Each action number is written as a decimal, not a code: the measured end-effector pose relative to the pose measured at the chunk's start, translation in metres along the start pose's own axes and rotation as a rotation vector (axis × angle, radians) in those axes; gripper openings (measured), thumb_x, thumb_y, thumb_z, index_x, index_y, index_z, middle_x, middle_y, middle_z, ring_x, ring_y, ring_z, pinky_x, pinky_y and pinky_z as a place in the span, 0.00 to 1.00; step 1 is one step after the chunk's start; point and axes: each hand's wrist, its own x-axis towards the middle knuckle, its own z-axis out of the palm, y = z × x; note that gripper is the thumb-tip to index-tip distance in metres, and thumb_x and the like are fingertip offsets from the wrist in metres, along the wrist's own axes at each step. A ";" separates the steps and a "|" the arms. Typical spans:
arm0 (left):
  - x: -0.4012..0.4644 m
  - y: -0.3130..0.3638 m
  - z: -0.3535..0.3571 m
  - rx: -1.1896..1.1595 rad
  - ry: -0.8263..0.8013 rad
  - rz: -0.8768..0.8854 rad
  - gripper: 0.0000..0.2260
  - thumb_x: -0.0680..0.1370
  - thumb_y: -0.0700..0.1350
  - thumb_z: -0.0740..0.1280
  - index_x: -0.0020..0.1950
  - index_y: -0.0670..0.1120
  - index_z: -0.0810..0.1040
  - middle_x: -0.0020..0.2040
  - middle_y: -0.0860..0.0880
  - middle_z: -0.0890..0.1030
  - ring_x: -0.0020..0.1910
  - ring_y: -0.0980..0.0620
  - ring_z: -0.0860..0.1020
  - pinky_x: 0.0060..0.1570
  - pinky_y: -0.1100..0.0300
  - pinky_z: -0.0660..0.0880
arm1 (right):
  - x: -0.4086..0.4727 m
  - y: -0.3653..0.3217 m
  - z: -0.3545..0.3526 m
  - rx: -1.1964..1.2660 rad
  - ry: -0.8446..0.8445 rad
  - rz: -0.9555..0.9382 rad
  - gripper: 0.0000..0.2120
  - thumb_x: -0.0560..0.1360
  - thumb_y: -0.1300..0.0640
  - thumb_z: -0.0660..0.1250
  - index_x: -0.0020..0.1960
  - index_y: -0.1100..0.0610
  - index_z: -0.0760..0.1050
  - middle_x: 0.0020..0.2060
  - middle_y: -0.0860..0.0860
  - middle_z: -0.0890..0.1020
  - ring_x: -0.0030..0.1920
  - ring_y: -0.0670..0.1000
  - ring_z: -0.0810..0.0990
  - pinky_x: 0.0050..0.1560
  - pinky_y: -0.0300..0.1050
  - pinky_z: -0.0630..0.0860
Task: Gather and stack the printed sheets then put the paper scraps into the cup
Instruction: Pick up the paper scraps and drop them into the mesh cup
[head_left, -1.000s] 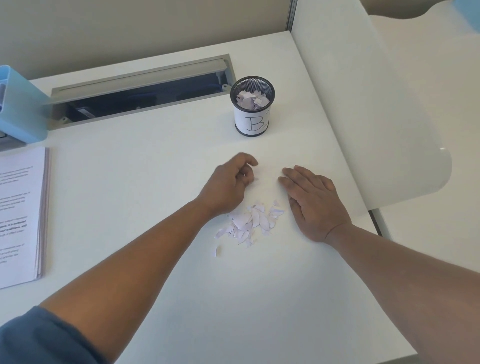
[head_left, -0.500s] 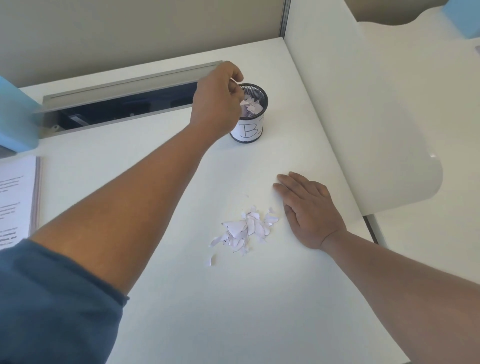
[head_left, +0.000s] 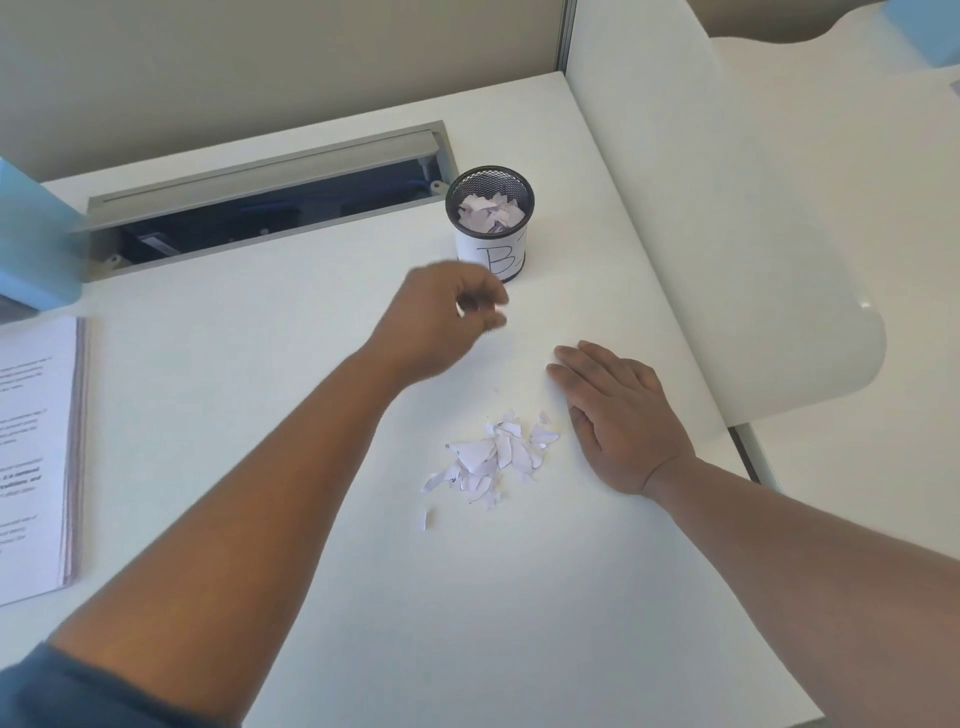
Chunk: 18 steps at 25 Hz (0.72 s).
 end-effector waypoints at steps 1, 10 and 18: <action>-0.008 -0.008 0.004 0.040 -0.098 -0.040 0.07 0.74 0.41 0.77 0.49 0.50 0.85 0.42 0.58 0.81 0.36 0.65 0.75 0.42 0.71 0.69 | 0.000 0.000 0.000 -0.003 0.001 -0.001 0.22 0.82 0.55 0.52 0.73 0.54 0.72 0.76 0.49 0.71 0.77 0.56 0.67 0.69 0.55 0.64; -0.034 -0.025 0.024 0.147 -0.310 -0.151 0.03 0.75 0.40 0.76 0.47 0.47 0.86 0.46 0.54 0.85 0.49 0.51 0.82 0.54 0.53 0.79 | 0.001 0.001 0.001 -0.013 -0.015 0.001 0.23 0.82 0.55 0.52 0.74 0.53 0.71 0.76 0.49 0.70 0.77 0.55 0.66 0.70 0.54 0.62; -0.036 -0.036 0.039 0.350 -0.334 0.046 0.09 0.79 0.35 0.63 0.45 0.46 0.80 0.47 0.50 0.78 0.48 0.47 0.73 0.50 0.49 0.75 | 0.001 0.001 0.001 -0.015 -0.024 0.006 0.23 0.82 0.55 0.53 0.75 0.53 0.71 0.77 0.49 0.70 0.77 0.55 0.65 0.70 0.54 0.62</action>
